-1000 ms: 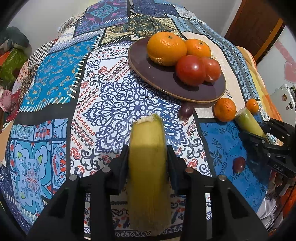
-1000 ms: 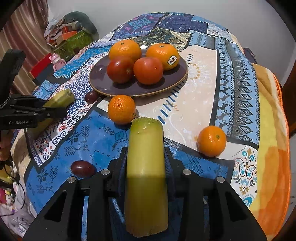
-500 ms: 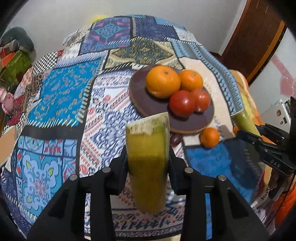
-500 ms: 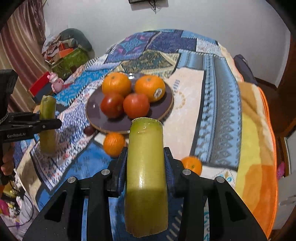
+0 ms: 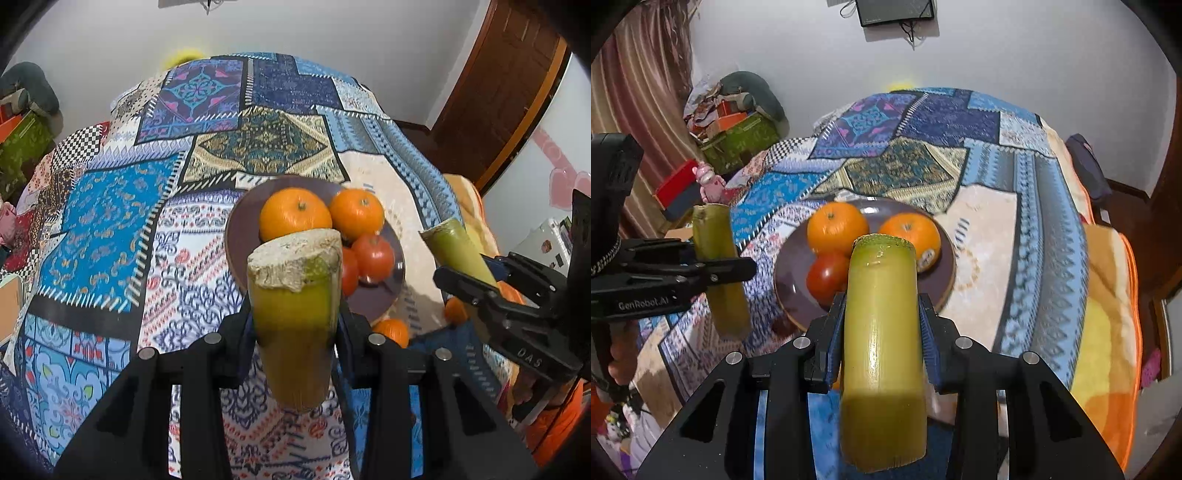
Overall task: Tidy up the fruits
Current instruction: 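Carry both cucumbers over the purple plate, then lower both cucumbers onto the plate beside the oranges and open both tools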
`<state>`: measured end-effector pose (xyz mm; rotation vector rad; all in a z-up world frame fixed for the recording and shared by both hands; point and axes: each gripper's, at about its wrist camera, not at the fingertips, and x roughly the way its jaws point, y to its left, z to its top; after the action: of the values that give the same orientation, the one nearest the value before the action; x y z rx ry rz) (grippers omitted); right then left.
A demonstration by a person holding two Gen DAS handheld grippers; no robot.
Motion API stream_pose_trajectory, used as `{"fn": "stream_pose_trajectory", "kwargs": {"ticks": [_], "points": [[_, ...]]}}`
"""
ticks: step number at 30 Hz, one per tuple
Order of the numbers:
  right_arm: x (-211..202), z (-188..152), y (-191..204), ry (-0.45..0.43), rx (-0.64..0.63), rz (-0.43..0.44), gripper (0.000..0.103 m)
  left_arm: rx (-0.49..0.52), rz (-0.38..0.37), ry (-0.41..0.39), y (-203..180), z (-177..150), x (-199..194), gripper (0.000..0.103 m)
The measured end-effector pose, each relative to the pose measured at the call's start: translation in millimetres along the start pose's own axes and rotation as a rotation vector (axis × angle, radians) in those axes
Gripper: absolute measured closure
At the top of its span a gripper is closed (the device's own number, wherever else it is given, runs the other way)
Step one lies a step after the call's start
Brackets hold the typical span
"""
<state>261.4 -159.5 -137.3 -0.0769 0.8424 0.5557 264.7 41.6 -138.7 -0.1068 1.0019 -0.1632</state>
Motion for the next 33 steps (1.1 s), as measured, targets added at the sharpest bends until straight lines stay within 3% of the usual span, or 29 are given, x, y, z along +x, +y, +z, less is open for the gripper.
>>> {"fn": "stream_pose_trajectory", "kwargs": {"ticks": [18,33], "points": [[48,57,3,-0.004,0.021,0.032,0.069,-0.118,0.011,-0.013,30,42,40,0.065],[80,66,5,0.056,0.037,0.023,0.069,-0.162,-0.017,0.014,38,52,63,0.065]]}}
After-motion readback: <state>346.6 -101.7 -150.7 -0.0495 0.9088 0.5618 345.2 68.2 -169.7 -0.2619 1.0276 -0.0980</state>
